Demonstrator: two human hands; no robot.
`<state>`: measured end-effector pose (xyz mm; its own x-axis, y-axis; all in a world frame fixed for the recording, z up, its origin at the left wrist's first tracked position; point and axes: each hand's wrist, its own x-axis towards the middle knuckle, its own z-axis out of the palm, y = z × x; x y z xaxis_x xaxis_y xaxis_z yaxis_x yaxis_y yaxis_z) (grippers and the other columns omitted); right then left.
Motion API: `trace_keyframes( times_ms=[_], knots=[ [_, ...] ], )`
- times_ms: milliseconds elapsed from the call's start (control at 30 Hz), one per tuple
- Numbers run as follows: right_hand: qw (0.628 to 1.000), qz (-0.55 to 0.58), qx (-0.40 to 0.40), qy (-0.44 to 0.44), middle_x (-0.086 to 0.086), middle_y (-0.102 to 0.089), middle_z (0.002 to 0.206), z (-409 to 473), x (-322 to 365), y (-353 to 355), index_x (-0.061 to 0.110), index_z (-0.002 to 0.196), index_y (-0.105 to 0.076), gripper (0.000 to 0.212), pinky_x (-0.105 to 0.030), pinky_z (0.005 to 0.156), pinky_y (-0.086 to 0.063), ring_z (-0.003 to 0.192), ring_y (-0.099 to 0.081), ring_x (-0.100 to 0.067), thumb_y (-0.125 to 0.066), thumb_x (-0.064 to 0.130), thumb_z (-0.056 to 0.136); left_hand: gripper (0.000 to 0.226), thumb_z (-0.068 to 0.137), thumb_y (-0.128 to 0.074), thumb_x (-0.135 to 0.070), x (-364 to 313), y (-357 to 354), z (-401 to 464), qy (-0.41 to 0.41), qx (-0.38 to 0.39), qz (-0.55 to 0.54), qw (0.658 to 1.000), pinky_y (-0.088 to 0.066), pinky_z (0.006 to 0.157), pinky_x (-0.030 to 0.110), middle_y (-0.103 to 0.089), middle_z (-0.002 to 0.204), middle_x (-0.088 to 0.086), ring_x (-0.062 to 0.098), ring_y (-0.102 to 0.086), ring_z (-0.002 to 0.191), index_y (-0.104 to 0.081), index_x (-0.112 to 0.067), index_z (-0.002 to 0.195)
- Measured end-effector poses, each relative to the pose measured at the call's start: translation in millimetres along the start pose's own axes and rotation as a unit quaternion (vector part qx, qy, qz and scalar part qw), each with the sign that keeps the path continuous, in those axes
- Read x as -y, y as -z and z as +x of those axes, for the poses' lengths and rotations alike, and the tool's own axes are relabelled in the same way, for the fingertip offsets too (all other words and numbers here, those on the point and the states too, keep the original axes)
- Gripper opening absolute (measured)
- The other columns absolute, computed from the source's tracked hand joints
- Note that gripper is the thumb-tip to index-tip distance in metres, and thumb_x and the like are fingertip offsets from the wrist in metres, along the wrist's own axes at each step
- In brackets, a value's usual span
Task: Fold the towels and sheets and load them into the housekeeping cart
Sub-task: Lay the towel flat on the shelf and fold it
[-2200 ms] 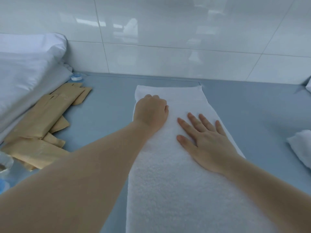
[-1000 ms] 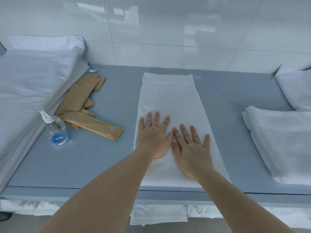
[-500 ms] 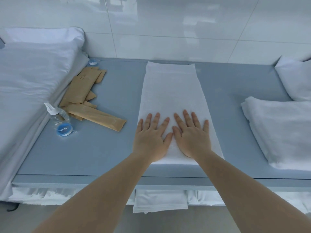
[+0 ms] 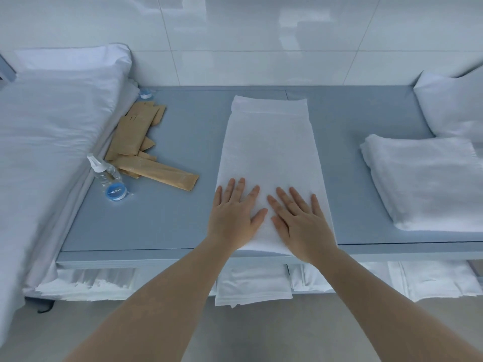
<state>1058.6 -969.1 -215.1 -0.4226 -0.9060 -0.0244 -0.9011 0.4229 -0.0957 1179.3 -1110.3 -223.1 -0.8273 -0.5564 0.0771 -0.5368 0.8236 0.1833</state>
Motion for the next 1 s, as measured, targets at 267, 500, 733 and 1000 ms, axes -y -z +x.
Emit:
trace_keyframes(
  times_ms=[267,500,733,1000],
  knots=[
    [0.993,-0.036,0.107,0.021,0.007,0.035,0.152,-50,-28,10,0.039,0.142,0.032,0.099,-0.046,0.117,0.009,0.142,0.029,-0.022,-0.042,0.071,0.084,0.094,0.079,-0.022,-0.081,11,13,-20,-0.079,0.106,0.010,0.991,0.010,0.119,0.041,0.011,0.161,-0.002,0.018,0.016,0.147,-0.001,-0.029,0.154],
    [0.994,-0.031,0.103,0.011,0.007,0.027,0.156,-79,-18,21,0.041,0.136,0.034,0.097,-0.046,0.117,0.007,0.145,0.022,-0.023,-0.037,-0.004,0.087,0.104,0.083,-0.053,-0.048,10,22,-65,-0.131,0.171,0.078,0.973,0.016,0.117,0.043,0.033,0.155,0.004,0.022,0.033,0.141,0.025,-0.027,0.148],
    [0.998,0.054,0.006,-0.014,0.004,-0.045,0.146,-120,-24,40,0.020,0.141,-0.046,0.056,-0.035,0.120,-0.006,0.135,-0.041,-0.013,-0.048,0.001,0.088,0.066,0.088,-0.044,-0.007,-1,49,-107,-0.098,0.158,-0.065,0.980,-0.010,0.119,0.030,-0.020,0.160,0.000,0.018,-0.016,0.147,-0.028,-0.022,0.151],
    [0.886,0.400,-0.179,-0.149,0.011,-0.063,0.077,-133,-30,98,0.019,0.087,-0.064,0.009,-0.009,0.065,-0.039,0.072,-0.055,-0.002,-0.073,0.017,0.084,0.008,0.085,-0.068,-0.009,-2,107,-122,0.105,-0.049,-0.373,0.921,-0.035,0.055,0.015,-0.058,0.063,-0.006,0.003,-0.047,0.056,-0.064,-0.011,0.078]
  ],
)
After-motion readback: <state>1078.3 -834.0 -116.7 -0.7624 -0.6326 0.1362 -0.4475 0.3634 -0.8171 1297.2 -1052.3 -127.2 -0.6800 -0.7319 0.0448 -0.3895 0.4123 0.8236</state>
